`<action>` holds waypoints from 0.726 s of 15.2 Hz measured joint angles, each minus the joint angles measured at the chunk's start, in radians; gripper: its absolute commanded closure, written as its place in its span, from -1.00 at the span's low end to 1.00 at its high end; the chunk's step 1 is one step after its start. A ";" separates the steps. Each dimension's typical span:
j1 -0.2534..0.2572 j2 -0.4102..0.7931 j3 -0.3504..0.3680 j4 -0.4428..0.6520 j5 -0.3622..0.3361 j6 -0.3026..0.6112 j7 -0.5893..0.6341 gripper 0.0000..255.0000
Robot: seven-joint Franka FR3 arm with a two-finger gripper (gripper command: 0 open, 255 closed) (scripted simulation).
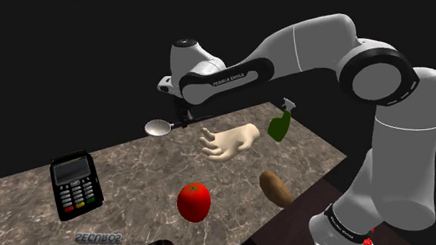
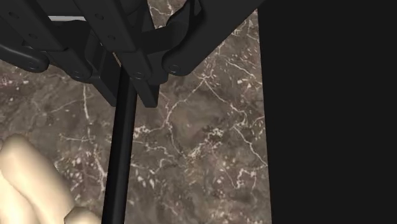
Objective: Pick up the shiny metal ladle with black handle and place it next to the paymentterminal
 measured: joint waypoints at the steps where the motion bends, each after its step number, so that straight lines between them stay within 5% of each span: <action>1: 0.015 0.013 0.005 0.019 -0.002 -0.008 0.019 1.00; 11: 0.174 0.130 0.045 0.213 -0.023 -0.116 0.205 1.00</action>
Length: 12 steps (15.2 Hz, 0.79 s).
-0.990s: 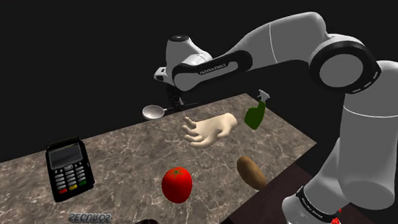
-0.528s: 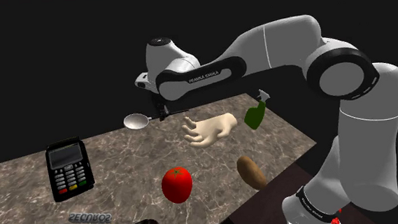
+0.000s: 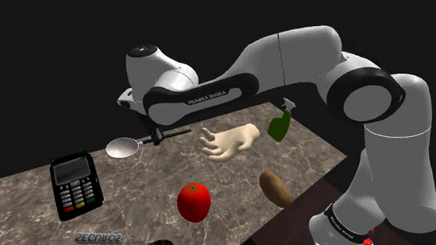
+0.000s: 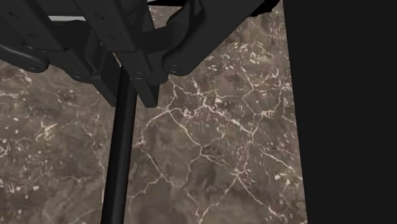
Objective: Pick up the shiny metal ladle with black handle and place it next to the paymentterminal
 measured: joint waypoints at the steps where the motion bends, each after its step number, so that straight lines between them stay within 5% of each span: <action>1: 0.014 0.020 0.003 0.030 -0.001 -0.012 0.015 1.00; 6: 0.098 0.124 0.016 0.202 -0.009 -0.094 0.092 1.00; 12: 0.115 0.158 0.017 0.213 -0.014 -0.074 0.116 1.00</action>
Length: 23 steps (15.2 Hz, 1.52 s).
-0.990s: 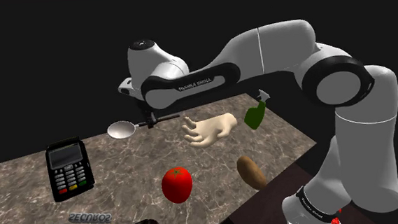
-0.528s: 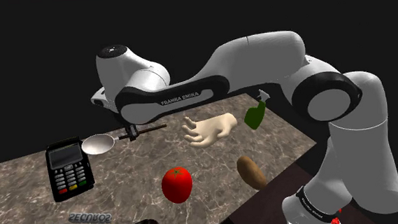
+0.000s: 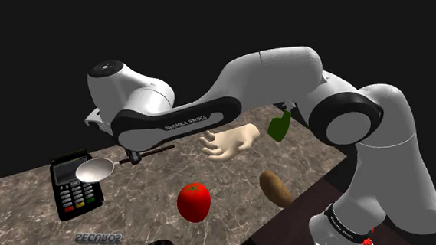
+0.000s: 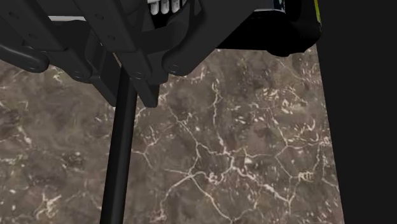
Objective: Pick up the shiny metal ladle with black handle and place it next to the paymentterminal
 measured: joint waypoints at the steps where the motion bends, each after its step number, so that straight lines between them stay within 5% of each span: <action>1: 0.000 0.007 -0.001 -0.004 -0.001 0.011 0.002 1.00; 23: 0.005 0.150 -0.015 -0.023 -0.022 0.182 0.034 1.00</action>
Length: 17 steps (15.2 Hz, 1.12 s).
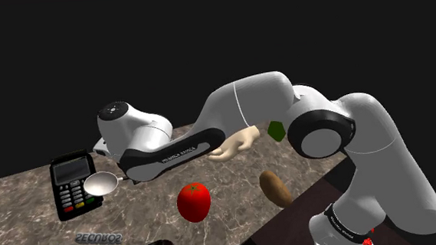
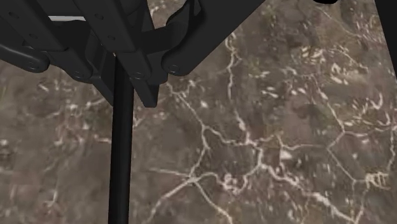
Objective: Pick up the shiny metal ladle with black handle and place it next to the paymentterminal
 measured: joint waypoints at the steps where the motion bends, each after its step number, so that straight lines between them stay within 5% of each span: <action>1: 0.000 0.000 0.000 -0.002 0.000 0.003 0.001 1.00; 4: 0.001 0.002 0.000 0.001 0.000 0.002 0.002 1.00; 5: 0.001 0.002 0.000 0.001 0.000 0.001 0.002 -1.00; 17: 0.005 -0.061 0.008 -0.001 0.008 -0.071 -0.005 -1.00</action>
